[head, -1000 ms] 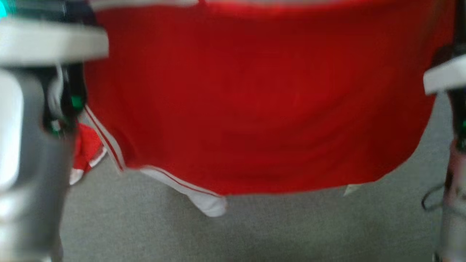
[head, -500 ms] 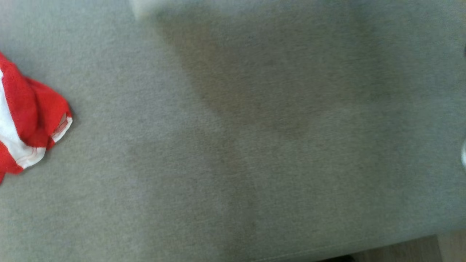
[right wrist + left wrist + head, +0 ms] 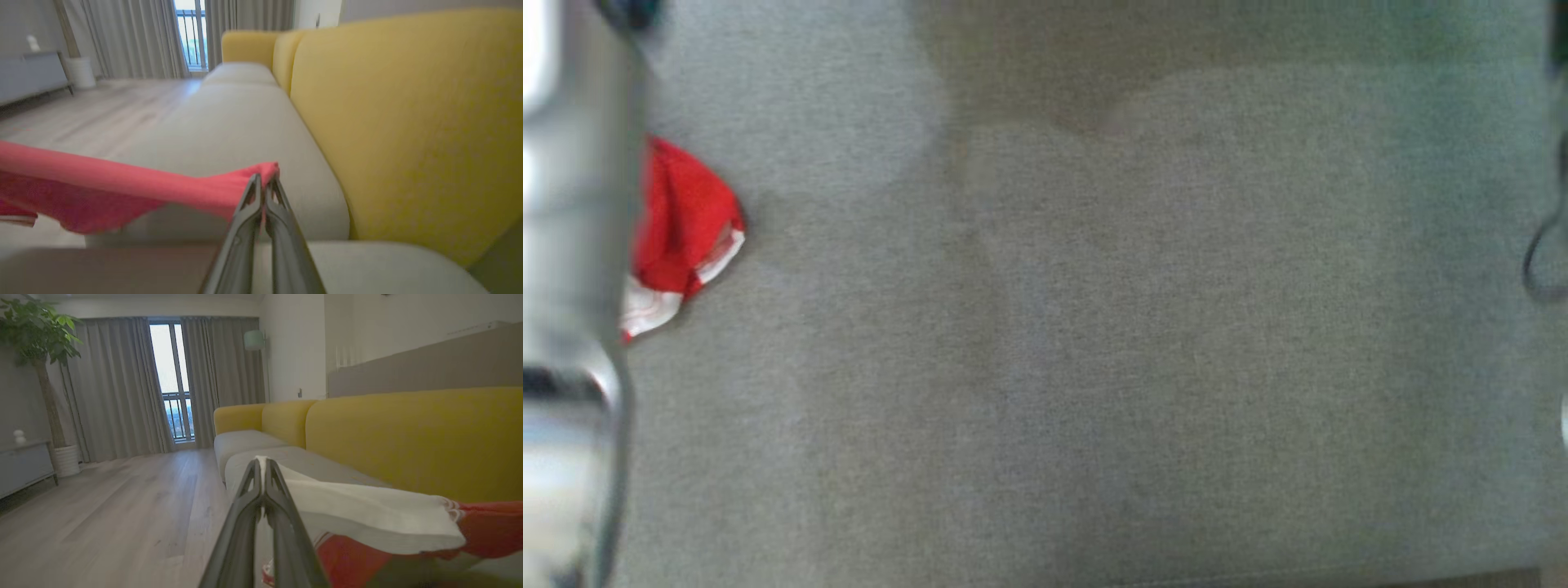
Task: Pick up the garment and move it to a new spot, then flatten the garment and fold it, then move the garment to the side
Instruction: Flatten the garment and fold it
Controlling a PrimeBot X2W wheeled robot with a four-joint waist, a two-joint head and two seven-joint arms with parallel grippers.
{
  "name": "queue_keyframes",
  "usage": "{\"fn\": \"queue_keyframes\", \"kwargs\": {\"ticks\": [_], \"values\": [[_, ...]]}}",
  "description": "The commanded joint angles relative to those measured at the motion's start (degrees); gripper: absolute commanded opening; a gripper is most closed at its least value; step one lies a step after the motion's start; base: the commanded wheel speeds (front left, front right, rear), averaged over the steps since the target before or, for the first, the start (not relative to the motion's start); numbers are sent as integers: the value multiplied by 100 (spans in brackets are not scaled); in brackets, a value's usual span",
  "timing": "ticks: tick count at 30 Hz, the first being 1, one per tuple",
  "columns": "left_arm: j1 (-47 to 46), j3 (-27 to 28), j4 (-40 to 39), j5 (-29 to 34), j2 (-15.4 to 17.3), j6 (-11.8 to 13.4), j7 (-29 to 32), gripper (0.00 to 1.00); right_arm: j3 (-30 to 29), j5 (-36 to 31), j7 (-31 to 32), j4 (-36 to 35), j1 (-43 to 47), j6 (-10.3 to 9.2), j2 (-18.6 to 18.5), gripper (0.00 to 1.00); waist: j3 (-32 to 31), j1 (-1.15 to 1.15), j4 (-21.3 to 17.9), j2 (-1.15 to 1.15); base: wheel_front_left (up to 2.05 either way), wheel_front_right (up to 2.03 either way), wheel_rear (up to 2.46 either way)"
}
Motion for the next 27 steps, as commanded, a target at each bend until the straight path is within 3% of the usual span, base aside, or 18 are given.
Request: {"fn": "queue_keyframes", "kwargs": {"ticks": [1,7,10,17,27], "values": [[151,-11,-133,-40,284,-33,-46,0,171,83,75,-37,97,-4,-81,0,-114,-1,75,0,0,0,0],[1556,-466,-238,-239,472,-78,-51,0,1129,602,596,357,869,-4,-296,0,-496,-1,136,0,0,0,0],[2294,-839,-584,-548,733,-81,96,0,1713,997,958,277,1237,-4,-395,0,-721,-1,85,0,0,0,0],[3649,-1270,-1748,-1058,1483,-82,547,0,3019,2153,1784,-546,2200,-4,-1035,0,-1142,-1,90,0,0,0,0],[5077,-1481,-3396,-1475,2050,51,1397,0,4012,3402,2449,-1686,3128,-4,-2007,0,-1677,-1,105,0,0,0,0]]}}
